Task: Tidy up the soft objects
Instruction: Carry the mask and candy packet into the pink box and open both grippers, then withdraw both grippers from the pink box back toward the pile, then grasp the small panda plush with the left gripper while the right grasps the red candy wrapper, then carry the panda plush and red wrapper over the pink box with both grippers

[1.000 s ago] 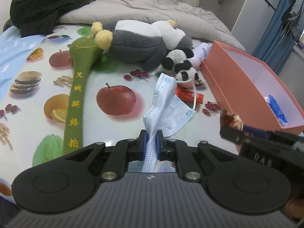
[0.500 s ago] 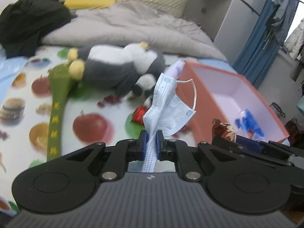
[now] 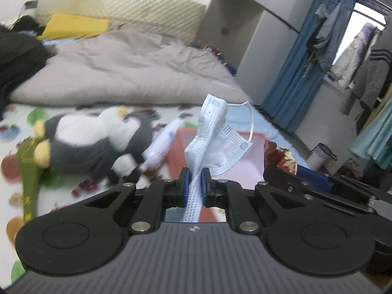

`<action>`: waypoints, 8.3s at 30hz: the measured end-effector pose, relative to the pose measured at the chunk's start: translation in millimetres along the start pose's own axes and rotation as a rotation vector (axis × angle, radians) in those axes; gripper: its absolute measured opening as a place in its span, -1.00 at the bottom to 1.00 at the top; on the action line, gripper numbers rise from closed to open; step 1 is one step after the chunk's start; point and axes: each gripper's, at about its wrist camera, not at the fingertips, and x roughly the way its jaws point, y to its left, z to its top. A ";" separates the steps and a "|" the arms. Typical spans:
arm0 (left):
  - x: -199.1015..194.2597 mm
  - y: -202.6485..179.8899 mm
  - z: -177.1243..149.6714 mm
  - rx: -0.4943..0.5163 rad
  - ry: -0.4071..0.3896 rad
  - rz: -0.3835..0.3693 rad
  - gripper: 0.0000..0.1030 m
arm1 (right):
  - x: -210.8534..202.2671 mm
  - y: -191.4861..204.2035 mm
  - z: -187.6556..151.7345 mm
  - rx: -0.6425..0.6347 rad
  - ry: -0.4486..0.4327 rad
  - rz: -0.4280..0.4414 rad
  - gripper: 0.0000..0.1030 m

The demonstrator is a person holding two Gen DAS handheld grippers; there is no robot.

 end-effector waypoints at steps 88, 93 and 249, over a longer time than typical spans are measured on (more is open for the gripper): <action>-43.1 2.0 -40.9 0.181 -0.010 0.056 0.67 | -38.1 -31.2 -57.2 0.110 0.060 0.047 0.29; -53.3 21.2 -60.5 0.135 -0.007 0.072 0.67 | -41.9 -16.3 -71.2 0.104 0.068 0.055 0.29; 60.9 175.4 -167.1 -0.433 0.137 0.154 0.25 | 148.5 80.8 -157.8 -0.199 0.416 0.189 0.04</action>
